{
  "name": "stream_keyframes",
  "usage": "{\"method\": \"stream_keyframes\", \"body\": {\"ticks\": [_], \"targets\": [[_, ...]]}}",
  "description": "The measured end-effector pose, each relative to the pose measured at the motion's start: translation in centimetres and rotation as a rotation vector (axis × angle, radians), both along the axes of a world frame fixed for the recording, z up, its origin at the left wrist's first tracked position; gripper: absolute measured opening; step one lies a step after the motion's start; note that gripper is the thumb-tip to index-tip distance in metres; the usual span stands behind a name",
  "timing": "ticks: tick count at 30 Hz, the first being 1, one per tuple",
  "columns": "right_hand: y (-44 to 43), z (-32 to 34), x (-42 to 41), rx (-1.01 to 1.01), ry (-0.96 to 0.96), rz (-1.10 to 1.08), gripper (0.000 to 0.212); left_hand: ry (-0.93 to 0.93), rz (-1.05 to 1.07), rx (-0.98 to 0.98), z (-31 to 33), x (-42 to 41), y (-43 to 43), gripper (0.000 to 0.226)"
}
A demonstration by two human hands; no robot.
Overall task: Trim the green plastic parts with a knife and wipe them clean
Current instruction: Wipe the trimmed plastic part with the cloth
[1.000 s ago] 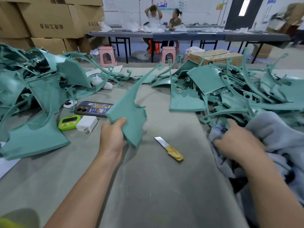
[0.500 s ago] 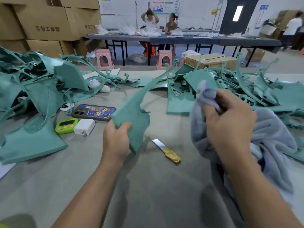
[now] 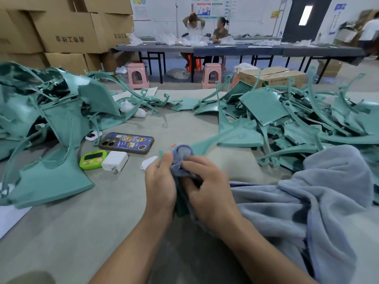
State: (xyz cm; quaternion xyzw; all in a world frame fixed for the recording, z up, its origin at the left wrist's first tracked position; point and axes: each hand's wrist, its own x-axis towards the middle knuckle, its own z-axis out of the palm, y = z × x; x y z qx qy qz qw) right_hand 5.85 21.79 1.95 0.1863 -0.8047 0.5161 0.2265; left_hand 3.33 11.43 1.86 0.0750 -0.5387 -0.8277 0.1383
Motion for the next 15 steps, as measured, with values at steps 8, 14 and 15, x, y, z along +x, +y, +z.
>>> {"method": "stream_keyframes", "body": {"ticks": [8,14,15], "targets": [[-0.9,0.7,-0.7,0.496,0.033,-0.088,0.043,-0.100,0.006,0.171,-0.1,-0.5,0.1,0.033],[-0.7,0.7,-0.6,0.541,-0.138,-0.132,0.065,-0.008,0.090,-0.070,-0.7,0.0,0.5,0.032],[-0.5,0.6,-0.2,0.536,-0.146,-0.078,0.065,-0.019,0.112,-0.080,-0.6,0.0,0.4,0.036]]}}
